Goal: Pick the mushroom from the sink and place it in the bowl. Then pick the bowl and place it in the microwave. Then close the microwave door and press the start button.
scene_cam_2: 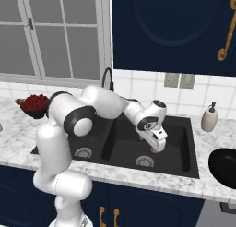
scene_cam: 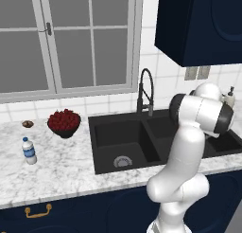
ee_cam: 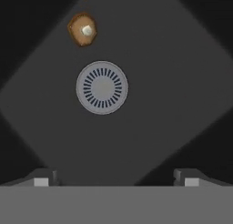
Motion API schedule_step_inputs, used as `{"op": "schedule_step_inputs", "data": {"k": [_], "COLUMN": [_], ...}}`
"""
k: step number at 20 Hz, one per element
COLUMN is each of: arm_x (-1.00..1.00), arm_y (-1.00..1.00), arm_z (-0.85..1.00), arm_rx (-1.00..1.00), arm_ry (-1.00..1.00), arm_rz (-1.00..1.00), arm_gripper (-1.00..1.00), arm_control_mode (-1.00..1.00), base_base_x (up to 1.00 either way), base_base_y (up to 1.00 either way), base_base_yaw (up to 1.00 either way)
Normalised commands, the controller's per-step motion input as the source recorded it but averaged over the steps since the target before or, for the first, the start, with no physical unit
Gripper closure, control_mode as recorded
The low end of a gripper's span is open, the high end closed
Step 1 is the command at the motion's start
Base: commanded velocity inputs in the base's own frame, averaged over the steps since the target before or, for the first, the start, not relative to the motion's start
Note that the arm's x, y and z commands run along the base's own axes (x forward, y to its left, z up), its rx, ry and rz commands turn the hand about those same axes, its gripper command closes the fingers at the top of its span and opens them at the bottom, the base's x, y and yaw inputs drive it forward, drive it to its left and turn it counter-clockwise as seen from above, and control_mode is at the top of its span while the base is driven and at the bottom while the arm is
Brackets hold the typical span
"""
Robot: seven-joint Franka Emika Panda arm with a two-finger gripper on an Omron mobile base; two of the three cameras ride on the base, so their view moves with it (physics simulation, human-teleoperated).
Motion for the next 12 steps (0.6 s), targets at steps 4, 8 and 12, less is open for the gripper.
{"op": "schedule_step_inputs", "data": {"k": [4, 8, 12], "arm_x": [0.30, 0.09, 0.00], "arm_y": [-0.07, -0.18, -0.02], "arm_z": [-0.20, -0.30, -0.35], "arm_rx": [0.00, 0.04, 0.02], "arm_ry": [0.06, 0.01, 0.00], "arm_rz": [-0.04, -0.01, -0.01], "arm_gripper": [-1.00, -1.00, -1.00], "arm_control_mode": [-1.00, -1.00, -1.00], "base_base_x": [0.00, 0.00, 0.00], "base_base_y": [0.00, 0.00, 0.00], "base_base_yaw": [0.00, 0.00, 0.00]}}
